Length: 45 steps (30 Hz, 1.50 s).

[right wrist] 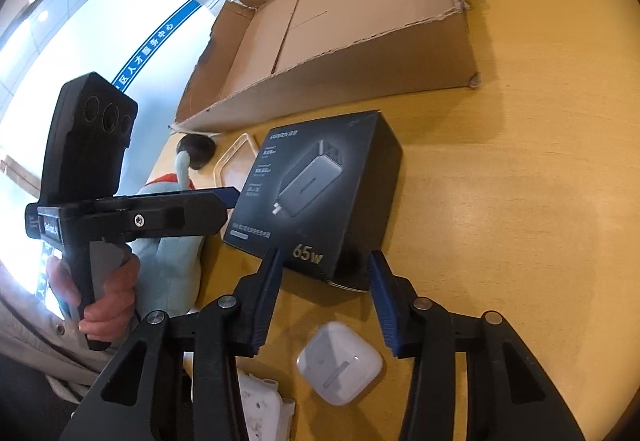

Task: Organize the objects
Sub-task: 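Close the right tool fingers around the black charger box, then lift the black charger box off the table with the right tool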

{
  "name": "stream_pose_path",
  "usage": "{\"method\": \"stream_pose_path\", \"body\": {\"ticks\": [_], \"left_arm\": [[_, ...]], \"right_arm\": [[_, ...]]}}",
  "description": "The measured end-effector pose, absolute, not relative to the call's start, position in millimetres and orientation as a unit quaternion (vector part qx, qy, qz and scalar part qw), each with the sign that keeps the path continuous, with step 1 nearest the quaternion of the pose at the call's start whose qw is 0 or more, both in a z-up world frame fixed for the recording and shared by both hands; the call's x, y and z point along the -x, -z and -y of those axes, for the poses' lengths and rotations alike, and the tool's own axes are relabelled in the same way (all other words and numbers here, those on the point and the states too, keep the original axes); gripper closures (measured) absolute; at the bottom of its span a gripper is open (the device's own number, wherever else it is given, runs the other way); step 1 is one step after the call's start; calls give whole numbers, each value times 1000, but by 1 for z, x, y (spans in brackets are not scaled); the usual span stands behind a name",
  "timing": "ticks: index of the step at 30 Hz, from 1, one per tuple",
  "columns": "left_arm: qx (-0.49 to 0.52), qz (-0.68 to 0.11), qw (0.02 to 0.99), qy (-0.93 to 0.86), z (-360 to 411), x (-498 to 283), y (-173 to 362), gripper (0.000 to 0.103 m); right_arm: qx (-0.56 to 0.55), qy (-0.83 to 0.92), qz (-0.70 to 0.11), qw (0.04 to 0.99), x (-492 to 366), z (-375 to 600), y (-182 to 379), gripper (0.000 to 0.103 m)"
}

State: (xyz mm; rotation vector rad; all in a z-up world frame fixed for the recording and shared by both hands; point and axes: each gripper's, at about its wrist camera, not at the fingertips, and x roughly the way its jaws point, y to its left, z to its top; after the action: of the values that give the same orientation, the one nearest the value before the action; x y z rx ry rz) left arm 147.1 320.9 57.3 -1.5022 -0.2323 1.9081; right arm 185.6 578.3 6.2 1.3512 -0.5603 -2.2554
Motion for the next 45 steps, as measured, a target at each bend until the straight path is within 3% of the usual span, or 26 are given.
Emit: {"method": "stream_pose_path", "body": {"ticks": [3,5,9,10,11,15,18,21,45], "left_arm": [[581,78,339,-736,-324,-148,-56,17],[584,68,337,-735,-325,-148,-54,31],[584,56,334,-738,-328,-150,-52,49],[586,57,337,-734,-327,-150,-51,58],[589,60,338,-732,-327,-150,-50,60],[589,62,341,-730,-325,-151,-48,61],[590,66,342,-728,-326,-150,-48,42],[586,61,347,-730,-327,-152,-50,34],[577,27,346,-739,-326,-160,-56,38]], "right_arm": [[-486,815,228,216,-179,-586,-2,60],[-489,809,241,219,-174,-590,0,60],[-493,807,241,217,-167,-586,0,59],[-493,807,241,217,-165,-585,0,55],[-494,809,238,213,-164,-585,-1,48],[-499,805,236,216,-156,-584,1,44],[-505,800,239,218,-152,-585,5,43],[-506,797,245,220,-150,-586,8,43],[-502,799,251,217,-156,-588,11,46]]}}
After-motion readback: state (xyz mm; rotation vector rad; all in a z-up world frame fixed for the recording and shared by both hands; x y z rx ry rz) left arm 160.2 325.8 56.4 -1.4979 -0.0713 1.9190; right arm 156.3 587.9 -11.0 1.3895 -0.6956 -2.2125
